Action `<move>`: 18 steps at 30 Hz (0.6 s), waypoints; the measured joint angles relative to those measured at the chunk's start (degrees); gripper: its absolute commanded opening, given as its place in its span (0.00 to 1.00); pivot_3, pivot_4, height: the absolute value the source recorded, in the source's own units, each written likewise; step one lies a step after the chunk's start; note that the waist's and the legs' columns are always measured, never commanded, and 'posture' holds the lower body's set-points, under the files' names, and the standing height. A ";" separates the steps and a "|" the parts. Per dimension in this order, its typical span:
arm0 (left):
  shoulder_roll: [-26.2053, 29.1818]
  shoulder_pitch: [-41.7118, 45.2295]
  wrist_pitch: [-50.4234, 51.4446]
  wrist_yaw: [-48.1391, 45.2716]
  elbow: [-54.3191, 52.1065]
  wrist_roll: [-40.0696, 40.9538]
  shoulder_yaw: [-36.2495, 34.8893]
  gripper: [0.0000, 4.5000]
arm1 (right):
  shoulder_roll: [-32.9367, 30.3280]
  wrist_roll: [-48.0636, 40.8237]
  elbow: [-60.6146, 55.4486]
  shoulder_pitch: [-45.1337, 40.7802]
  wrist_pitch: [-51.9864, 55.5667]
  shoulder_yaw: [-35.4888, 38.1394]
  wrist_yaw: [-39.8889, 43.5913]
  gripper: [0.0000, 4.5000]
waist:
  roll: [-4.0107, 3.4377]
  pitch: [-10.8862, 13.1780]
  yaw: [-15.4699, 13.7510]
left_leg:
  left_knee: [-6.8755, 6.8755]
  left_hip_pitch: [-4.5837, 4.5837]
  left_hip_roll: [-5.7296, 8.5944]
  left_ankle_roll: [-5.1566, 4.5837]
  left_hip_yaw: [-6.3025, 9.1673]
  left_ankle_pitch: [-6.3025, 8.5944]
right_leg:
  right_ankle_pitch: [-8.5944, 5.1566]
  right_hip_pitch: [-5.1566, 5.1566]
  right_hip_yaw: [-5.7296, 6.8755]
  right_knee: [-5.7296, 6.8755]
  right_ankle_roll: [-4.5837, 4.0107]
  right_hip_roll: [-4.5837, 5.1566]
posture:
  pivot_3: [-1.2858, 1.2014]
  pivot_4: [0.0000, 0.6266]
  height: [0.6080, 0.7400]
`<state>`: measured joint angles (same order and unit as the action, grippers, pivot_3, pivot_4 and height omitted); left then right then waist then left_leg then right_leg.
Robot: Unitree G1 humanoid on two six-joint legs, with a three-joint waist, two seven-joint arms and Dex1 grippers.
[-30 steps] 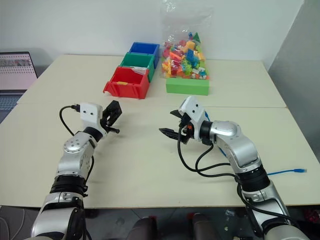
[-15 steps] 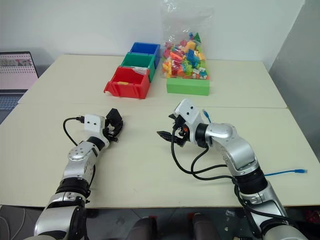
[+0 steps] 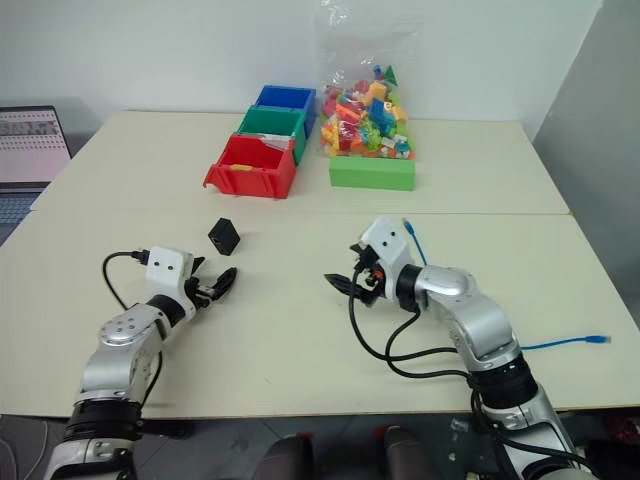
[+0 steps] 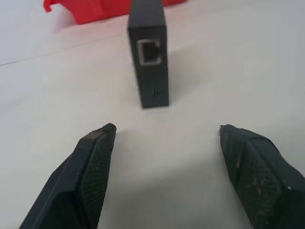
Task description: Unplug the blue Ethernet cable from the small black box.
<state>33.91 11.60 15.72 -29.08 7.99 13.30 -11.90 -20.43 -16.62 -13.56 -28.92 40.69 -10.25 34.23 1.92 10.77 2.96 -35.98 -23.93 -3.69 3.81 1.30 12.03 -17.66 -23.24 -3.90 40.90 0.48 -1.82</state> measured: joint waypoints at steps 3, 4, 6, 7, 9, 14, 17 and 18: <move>3.51 -2.53 3.58 -3.15 -4.78 2.58 -2.26 0.82 | -2.09 -0.13 0.08 1.15 -1.46 2.38 0.56 0.88 | 0.05 0.00 0.02 | 0.00 -0.01 -0.01 0.00 0.04 0.00 | -0.05 0.01 0.01 -0.01 0.08 -0.02 | 0.52 0.24 1.00; 5.94 -4.07 5.12 -5.58 -7.55 4.24 -3.18 0.82 | -3.74 -0.51 -0.13 2.08 -2.51 3.21 1.75 0.88 | 0.08 0.01 0.00 | 0.02 -0.02 -0.01 0.00 0.03 0.00 | -0.08 0.01 0.00 -0.06 0.12 -0.01 | 0.52 0.24 1.00; 9.48 -5.66 7.23 -9.32 -11.45 6.68 -5.30 0.82 | -7.50 -2.54 -0.49 3.96 -2.77 4.97 5.74 0.88 | 0.04 0.04 -0.23 | 0.03 -0.03 0.02 -0.01 0.01 0.00 | -0.09 0.01 0.00 -0.11 0.13 0.02 | 0.52 0.24 1.00; 11.62 -6.71 8.66 -11.31 -13.58 8.05 -6.49 0.82 | -10.37 -4.44 -1.58 5.43 -2.68 5.88 9.10 0.88 | 0.04 0.04 -0.25 | 0.03 -0.02 0.02 -0.01 -0.01 0.01 | -0.09 0.02 -0.02 -0.12 0.13 0.03 | 0.52 0.24 1.00; 12.73 -6.97 9.81 -12.55 -14.85 9.00 -7.70 0.82 | -11.84 -5.68 -2.18 5.93 -2.66 6.94 11.40 0.88 | 0.03 0.04 -0.18 | 0.04 0.02 0.01 -0.02 -0.03 0.01 | -0.09 0.02 -0.01 -0.12 0.13 0.03 | 0.52 0.24 1.00; 15.00 -8.53 14.29 -15.45 -18.79 12.45 -9.55 0.82 | -17.02 -10.57 -4.29 7.15 -2.70 9.66 18.02 0.88 | 0.03 0.05 0.20 | 0.03 0.04 -0.03 -0.02 -0.01 0.01 | -0.11 0.01 -0.06 -0.09 0.15 -0.03 | 0.52 0.24 1.00; 15.67 -8.92 15.90 -16.42 -19.62 13.53 -10.45 0.82 | -17.52 -11.66 -4.25 7.19 -2.73 10.43 18.86 0.88 | 0.03 0.05 0.26 | 0.03 0.04 -0.03 -0.02 0.00 0.01 | -0.11 0.01 -0.06 -0.09 0.15 -0.03 | 0.52 0.24 1.00; 15.94 -9.09 16.50 -16.68 -20.09 13.74 -10.52 0.82 | -17.53 -11.67 -4.17 7.19 -2.75 10.44 19.00 0.88 | 0.03 0.05 0.25 | 0.03 0.04 -0.02 -0.02 -0.01 0.01 | -0.11 0.01 -0.07 -0.10 0.15 -0.03 | 0.52 0.24 1.00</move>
<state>49.85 2.51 32.22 -45.76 -12.10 27.04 -22.42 -37.97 -28.28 -17.73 -21.73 37.94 0.19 53.23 1.95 10.81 3.21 -35.96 -23.89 -3.71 3.79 1.28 12.04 -17.77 -23.23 -3.97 40.80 0.63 -1.85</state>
